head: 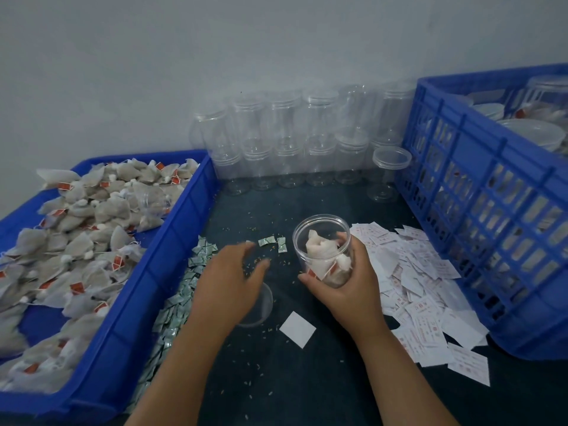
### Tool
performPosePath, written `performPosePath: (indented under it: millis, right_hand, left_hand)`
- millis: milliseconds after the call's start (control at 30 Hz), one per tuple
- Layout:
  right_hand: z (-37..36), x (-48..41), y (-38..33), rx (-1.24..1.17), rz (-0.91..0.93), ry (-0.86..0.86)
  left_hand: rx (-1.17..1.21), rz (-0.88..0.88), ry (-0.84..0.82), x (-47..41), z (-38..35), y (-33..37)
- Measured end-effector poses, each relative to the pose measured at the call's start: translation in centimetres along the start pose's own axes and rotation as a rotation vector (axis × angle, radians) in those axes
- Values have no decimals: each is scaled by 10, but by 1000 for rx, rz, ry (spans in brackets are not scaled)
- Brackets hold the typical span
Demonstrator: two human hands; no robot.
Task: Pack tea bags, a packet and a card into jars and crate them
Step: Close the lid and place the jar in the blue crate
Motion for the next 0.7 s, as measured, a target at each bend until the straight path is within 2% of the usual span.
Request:
performPosePath:
  millis: [67, 100, 167, 233, 300, 433, 500, 567, 600, 633, 700]
  right_hand:
    - [-1, 0, 1, 6, -11, 0]
    - [-1, 0, 1, 12, -16, -3]
    - [-2, 1, 1, 18, -22, -12]
    - [-3, 1, -1, 22, -25, -23]
    - [-3, 2, -3, 7, -31, -42]
    - [-1, 5, -4, -22, -35, -143]
    - [-2, 6, -5, 13, -20, -216]
    - [-5, 8, -8, 66, 14, -276]
    - [-7, 9, -9, 91, 34, -297]
    - [-8, 9, -10, 105, 53, -311]
    - [-11, 10, -9, 113, 59, -326]
  left_hand:
    - [-347, 104, -197, 9, -9, -25]
    - [-417, 129, -235, 15, -14, -32]
    - [-405, 139, -190, 23, -21, -39]
    - [-281, 91, -48, 25, -22, -37]
    - [-44, 110, 98, 23, -14, -30]
    - [430, 158, 223, 12, 1, -14]
    - [739, 175, 208, 6, 9, 2]
    - [1005, 168, 66, 4, 15, 20]
    - [1014, 99, -6, 5, 18, 27]
    - [926, -11, -73, 7, 22, 34]
    - [639, -214, -207, 12, 22, 43]
Point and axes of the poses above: each hand's wrist, its own x-axis away from the middle knuckle, its own z-axis out of the back of the hand, y = z × x, the point moved 1 cm from there along -x, towards the middle knuckle, and after that the axes turned 9 degrees about x, right-handed, at the moved point
